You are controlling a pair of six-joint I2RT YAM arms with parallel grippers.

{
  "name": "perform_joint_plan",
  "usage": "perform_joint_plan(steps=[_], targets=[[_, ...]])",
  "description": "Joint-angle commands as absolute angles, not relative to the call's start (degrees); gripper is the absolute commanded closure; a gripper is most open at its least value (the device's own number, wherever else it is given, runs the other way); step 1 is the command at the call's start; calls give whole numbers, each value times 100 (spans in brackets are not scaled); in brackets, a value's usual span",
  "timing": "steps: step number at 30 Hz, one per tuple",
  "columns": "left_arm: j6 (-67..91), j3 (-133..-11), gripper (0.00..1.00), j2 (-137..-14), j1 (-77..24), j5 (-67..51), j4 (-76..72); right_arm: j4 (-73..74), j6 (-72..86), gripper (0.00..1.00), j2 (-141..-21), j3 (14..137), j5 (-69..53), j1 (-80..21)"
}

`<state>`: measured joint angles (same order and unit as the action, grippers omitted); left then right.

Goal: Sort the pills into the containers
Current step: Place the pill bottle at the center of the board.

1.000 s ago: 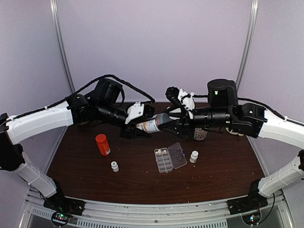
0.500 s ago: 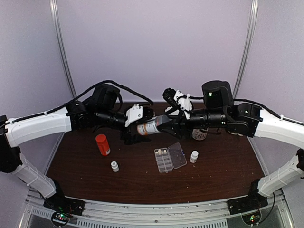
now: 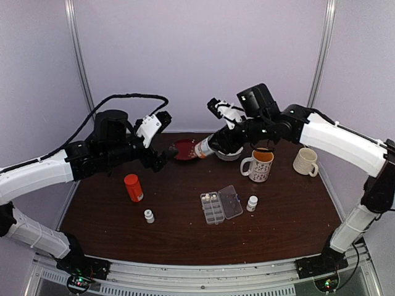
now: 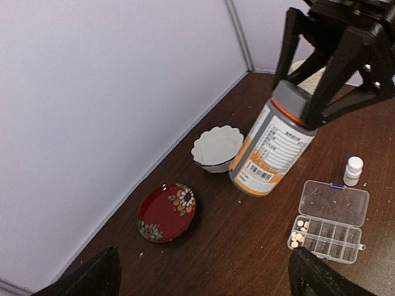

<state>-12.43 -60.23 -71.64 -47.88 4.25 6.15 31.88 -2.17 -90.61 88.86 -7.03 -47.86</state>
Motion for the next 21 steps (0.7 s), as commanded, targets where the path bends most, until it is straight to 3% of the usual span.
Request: perform_joint_plan(steps=[1,4,10,21], targets=[[171,-5865,2,-6983,-4354,1180,593,5265,147,86,-10411,10648,-169,-4608],[899,-5744,2,-6882,-4073,1369,643,6050,192,90,-11188,11638,-585,-4390],[1141,-5830,3,-6897,-3832,1616,1137,6723,79,83,-12141,12840,-150,-4240],[1182,-5992,2,-7239,-3778,1806,1732,7200,-403,72,-12930,13016,248,-3997]])
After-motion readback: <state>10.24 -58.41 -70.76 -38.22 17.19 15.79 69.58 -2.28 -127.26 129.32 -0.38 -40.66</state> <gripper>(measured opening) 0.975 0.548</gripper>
